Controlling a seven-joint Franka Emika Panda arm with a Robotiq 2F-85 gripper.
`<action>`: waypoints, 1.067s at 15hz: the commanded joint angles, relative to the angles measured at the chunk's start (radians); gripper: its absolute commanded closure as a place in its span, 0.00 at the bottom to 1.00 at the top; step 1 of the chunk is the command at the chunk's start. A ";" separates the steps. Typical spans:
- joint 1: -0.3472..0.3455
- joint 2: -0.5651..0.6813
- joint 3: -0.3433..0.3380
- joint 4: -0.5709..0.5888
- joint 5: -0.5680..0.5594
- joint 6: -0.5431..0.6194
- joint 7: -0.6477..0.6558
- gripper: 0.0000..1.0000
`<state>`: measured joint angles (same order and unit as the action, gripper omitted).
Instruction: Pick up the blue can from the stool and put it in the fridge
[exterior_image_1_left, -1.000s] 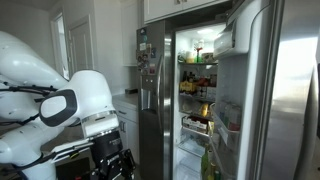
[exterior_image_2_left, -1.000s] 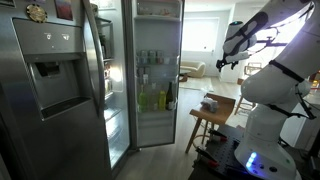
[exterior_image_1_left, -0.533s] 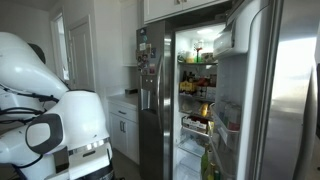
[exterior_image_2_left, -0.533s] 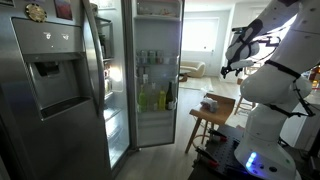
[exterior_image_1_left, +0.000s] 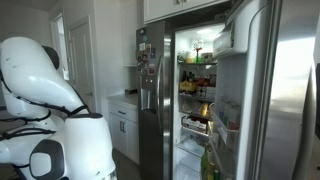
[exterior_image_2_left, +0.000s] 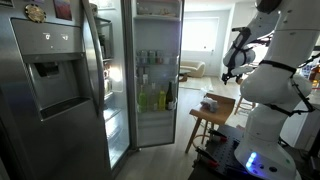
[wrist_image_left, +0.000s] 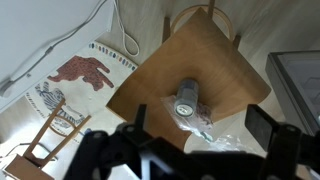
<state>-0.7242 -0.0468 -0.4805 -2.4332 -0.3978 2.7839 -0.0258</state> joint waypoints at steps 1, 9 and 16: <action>0.006 0.011 -0.006 0.008 0.011 -0.001 -0.012 0.00; 0.011 0.081 -0.010 0.074 0.108 0.022 -0.007 0.00; -0.038 0.285 0.030 0.233 0.402 0.095 -0.122 0.00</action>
<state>-0.7237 0.1294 -0.4826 -2.2885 -0.1022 2.8453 -0.0714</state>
